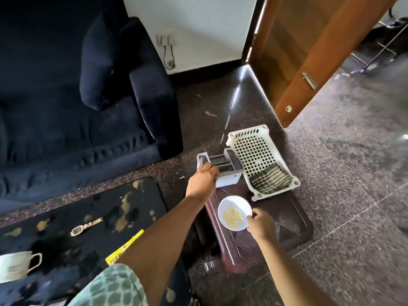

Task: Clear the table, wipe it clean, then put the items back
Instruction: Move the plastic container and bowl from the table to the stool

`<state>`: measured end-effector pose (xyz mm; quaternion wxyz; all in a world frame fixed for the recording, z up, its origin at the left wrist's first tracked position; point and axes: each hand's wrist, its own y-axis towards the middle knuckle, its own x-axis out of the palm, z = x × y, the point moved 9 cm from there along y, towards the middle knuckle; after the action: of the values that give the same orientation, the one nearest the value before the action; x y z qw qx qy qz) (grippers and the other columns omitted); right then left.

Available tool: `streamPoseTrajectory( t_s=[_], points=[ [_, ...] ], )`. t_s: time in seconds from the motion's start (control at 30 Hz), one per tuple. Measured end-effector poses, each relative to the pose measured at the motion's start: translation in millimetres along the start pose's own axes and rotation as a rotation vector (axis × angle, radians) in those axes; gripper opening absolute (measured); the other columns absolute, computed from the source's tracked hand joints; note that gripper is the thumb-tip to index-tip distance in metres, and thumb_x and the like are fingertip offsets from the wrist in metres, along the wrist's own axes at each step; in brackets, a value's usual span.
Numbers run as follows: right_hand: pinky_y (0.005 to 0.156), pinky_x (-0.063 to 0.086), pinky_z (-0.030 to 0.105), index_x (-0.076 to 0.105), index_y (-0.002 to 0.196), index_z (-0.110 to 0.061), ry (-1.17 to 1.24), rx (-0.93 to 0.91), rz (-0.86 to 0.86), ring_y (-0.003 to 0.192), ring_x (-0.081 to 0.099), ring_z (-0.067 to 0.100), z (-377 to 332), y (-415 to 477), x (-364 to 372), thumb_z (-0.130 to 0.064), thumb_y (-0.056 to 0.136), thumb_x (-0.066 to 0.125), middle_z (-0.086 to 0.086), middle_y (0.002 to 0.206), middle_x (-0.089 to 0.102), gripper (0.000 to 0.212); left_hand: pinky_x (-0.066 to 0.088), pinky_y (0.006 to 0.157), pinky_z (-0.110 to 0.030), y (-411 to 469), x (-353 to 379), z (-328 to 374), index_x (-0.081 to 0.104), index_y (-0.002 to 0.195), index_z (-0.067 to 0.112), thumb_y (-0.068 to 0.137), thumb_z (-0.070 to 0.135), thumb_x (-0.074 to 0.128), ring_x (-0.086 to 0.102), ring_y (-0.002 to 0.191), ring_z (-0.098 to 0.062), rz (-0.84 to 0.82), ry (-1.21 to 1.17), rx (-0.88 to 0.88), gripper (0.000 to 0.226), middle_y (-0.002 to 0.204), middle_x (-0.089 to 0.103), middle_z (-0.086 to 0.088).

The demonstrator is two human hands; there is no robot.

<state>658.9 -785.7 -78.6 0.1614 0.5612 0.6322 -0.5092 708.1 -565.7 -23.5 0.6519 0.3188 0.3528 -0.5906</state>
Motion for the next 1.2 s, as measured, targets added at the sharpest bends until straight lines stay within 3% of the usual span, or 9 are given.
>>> streamPoseTrajectory(
  t_s=[0.23,0.37,0.47,0.57,0.77,0.87,1.0,1.1,1.2],
  points=[
    [0.070,0.055,0.050,0.065,0.083,-0.004,0.121,0.067,-0.001,0.079,0.066,0.038,14.9,22.1,5.1,-0.010,0.079,0.058,0.017,0.085,0.070,0.010,0.050,0.080,-0.039,0.0,28.7,7.6,0.057,0.116,0.015,0.088,0.024,0.060,0.050,0.113,-0.023,-0.088,0.185,0.062,0.029,0.116,0.054,-0.003],
    [0.073,0.054,0.052,0.066,0.084,-0.004,0.200,0.134,-0.004,0.084,0.065,0.039,22.9,28.9,14.7,-0.009,0.077,0.058,0.018,0.088,0.069,0.012,0.052,0.080,-0.041,-4.6,1.1,5.4,0.058,0.123,0.014,0.081,0.032,0.069,0.053,0.099,-0.027,0.140,0.074,0.105,0.047,0.108,0.058,-0.005],
    [0.073,0.054,0.049,0.063,0.076,-0.007,0.289,0.192,0.001,0.082,0.066,0.039,23.4,28.3,19.1,-0.007,0.075,0.059,0.018,0.083,0.069,0.004,0.040,0.100,-0.039,4.6,-12.3,-32.4,0.046,0.136,0.015,0.090,0.025,0.061,0.045,0.115,-0.026,0.234,-0.255,-0.209,0.049,0.126,0.051,-0.009],
    [0.075,0.055,0.047,0.061,0.069,-0.008,0.455,0.255,0.025,0.073,0.065,0.037,20.1,21.9,19.8,0.000,0.079,0.058,0.015,0.070,0.065,0.013,0.040,0.101,-0.038,12.7,15.4,-58.2,0.032,0.146,0.022,0.096,0.022,0.053,0.047,0.126,-0.026,0.043,-0.717,-0.595,0.054,0.144,0.040,-0.005],
    [0.072,0.056,0.050,0.065,0.092,0.004,0.710,0.389,0.073,0.059,0.058,0.029,25.9,18.4,34.5,0.004,0.082,0.059,0.017,0.072,0.061,0.012,0.055,0.086,-0.040,9.6,49.0,-62.5,0.040,0.141,0.030,0.098,0.016,0.049,0.063,0.096,-0.011,-0.040,-1.070,-0.724,0.046,0.114,0.060,0.010],
    [0.076,0.056,0.052,0.065,0.092,-0.003,0.731,0.423,0.090,0.058,0.058,0.027,26.9,17.2,39.3,0.001,0.082,0.061,0.008,0.059,0.057,0.012,0.055,0.071,-0.030,6.3,46.8,-59.0,0.041,0.140,0.029,0.098,0.019,0.049,0.062,0.095,-0.011,-0.035,-1.037,-0.716,0.044,0.119,0.058,0.008],
    [0.076,0.056,0.048,0.061,0.094,-0.005,0.791,0.440,0.092,0.058,0.056,0.024,23.1,14.4,37.1,0.001,0.083,0.058,0.009,0.065,0.057,0.013,0.046,0.095,-0.033,0.4,34.0,-59.2,0.028,0.148,0.023,0.097,0.028,0.052,0.052,0.123,-0.021,-0.035,-0.879,-0.674,0.057,0.144,0.044,-0.003],
    [0.071,0.055,0.042,0.057,0.103,-0.003,0.816,0.438,0.086,0.060,0.056,0.023,20.8,7.4,38.2,-0.007,0.085,0.060,0.017,0.082,0.063,0.019,0.041,0.096,-0.031,-18.3,18.5,-63.4,0.030,0.147,0.024,0.096,0.035,0.051,0.047,0.126,-0.023,-0.047,-0.762,-0.679,0.057,0.146,0.041,-0.004],
    [0.065,0.052,0.040,0.051,0.103,-0.013,0.870,0.452,0.011,0.058,0.051,0.019,12.2,-21.7,41.7,-0.008,0.090,0.054,0.010,0.074,0.055,0.014,0.039,0.094,-0.028,-64.7,10.3,-73.6,0.038,0.143,0.022,0.096,0.029,0.053,0.048,0.123,-0.020,-0.025,-0.787,-0.717,0.050,0.144,0.043,-0.003]
  ],
)
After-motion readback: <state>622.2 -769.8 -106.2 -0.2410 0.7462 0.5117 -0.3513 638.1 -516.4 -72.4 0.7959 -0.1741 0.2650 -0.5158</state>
